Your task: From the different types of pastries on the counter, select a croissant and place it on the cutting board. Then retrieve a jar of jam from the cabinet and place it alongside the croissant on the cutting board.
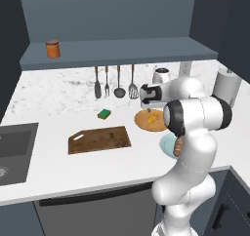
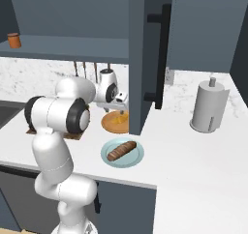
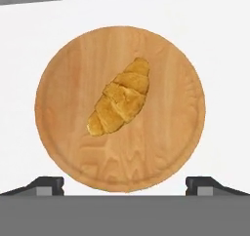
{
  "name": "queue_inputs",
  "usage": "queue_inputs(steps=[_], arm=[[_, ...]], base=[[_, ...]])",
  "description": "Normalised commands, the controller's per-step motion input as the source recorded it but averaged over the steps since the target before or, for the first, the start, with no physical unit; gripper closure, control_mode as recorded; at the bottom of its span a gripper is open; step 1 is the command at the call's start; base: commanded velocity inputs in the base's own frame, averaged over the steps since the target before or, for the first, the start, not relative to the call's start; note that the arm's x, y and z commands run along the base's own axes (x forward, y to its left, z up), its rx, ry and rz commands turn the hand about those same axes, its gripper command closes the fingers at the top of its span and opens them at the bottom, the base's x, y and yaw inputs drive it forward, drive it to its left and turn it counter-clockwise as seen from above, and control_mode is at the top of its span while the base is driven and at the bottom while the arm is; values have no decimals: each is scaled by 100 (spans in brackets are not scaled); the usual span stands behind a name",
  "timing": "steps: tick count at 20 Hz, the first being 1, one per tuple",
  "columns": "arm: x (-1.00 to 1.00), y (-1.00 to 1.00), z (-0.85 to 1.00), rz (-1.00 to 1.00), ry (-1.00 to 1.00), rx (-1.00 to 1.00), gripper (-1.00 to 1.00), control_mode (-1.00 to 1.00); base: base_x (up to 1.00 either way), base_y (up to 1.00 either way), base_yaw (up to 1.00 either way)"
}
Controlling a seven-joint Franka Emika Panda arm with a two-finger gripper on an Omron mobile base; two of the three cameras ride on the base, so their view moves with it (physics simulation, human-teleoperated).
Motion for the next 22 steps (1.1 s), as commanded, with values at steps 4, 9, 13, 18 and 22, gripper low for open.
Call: queue_inputs(steps=[4,9,13,18,22], arm=[[6,0,-29,0,-9,-4,-100,-100],[33,0,-19,0,-8,-1,-100,-100],[44,0,-31,0,-7,0,-100,-100],[35,0,-21,0,-5,0,-100,-100],[0,0,-18,0,-3,0,-100,-100]], base=[[0,0,0],[0,0,0],[0,0,0],[0,0,0],[0,0,0]])
